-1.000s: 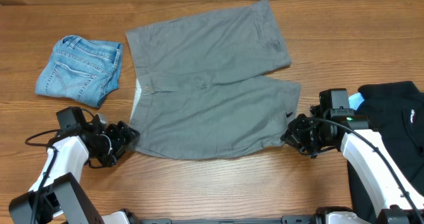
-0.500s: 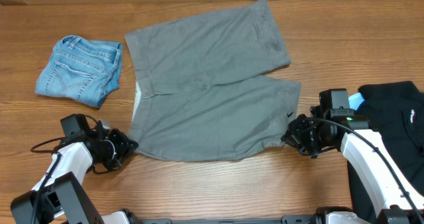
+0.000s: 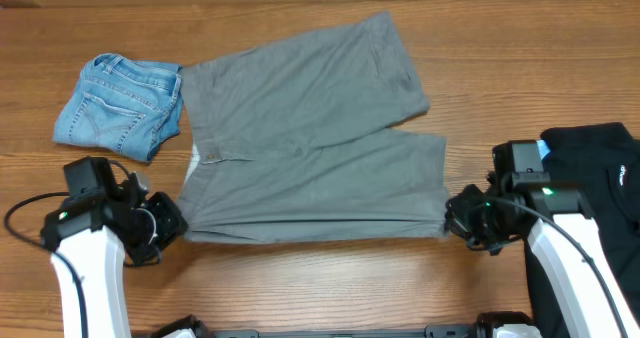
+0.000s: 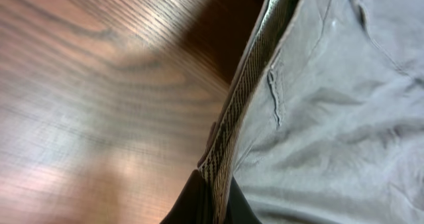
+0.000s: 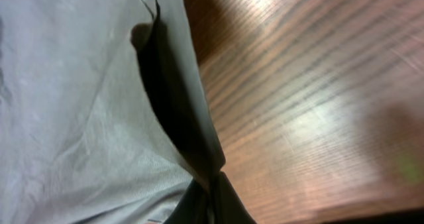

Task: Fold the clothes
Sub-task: 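Lift bottom edges and fold them up over the top half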

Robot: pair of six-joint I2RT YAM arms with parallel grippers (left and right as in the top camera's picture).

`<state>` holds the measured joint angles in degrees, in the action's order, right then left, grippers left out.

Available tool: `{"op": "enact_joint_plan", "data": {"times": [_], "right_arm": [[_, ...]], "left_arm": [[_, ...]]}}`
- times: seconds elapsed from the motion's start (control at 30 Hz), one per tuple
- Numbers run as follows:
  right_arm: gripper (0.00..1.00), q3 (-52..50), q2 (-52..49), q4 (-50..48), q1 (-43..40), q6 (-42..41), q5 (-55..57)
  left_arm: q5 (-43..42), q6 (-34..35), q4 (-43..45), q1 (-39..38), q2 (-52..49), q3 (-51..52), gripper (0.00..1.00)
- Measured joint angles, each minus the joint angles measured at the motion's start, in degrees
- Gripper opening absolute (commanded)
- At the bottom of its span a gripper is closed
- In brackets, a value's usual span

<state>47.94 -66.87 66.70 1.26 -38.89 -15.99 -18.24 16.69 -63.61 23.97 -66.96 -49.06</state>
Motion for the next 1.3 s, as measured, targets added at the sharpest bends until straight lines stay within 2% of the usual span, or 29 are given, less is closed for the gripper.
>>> {"op": "enact_joint_plan", "data": {"times": [0.17, 0.33, 0.47, 0.57, 0.73, 0.93, 1.17, 1.3], "right_arm": [[0.04, 3.43, 8.68, 7.61, 0.02, -1.33, 2.36], [0.04, 13.90, 16.00, 14.43, 0.02, -2.40, 5.55], [0.04, 19.63, 17.16, 11.82, 0.04, -2.67, 6.19], [0.04, 19.80, 15.13, 6.69, 0.37, -3.10, 6.36], [0.04, 19.87, 3.43, -5.77, 1.05, -3.61, 4.98], [0.04, 19.85, -15.93, -28.13, 1.99, -3.28, -1.60], [0.04, 19.76, -28.04, -46.66, 2.01, -3.30, -4.63], [0.04, 19.76, -32.59, -56.63, 1.99, -3.54, -4.09]], "left_arm": [[0.42, -0.61, -9.27, 0.00, 8.74, -4.90, 0.05], [0.02, -0.61, -15.23, 0.00, 13.84, -7.89, 0.05], [-0.92, -0.61, -16.63, 0.00, 15.87, -9.60, 0.04], [-1.49, -0.59, -15.76, 0.00, 15.85, -9.77, 0.04], [-2.19, -0.20, -9.11, -0.42, 13.53, -9.92, 0.04], [-1.75, 0.55, 4.55, -1.22, 2.82, -10.25, 0.04], [0.79, 2.05, 19.96, -5.46, -12.68, -10.29, 0.08], [2.73, 2.69, 32.13, -8.52, -20.83, -10.34, 0.10]]}}
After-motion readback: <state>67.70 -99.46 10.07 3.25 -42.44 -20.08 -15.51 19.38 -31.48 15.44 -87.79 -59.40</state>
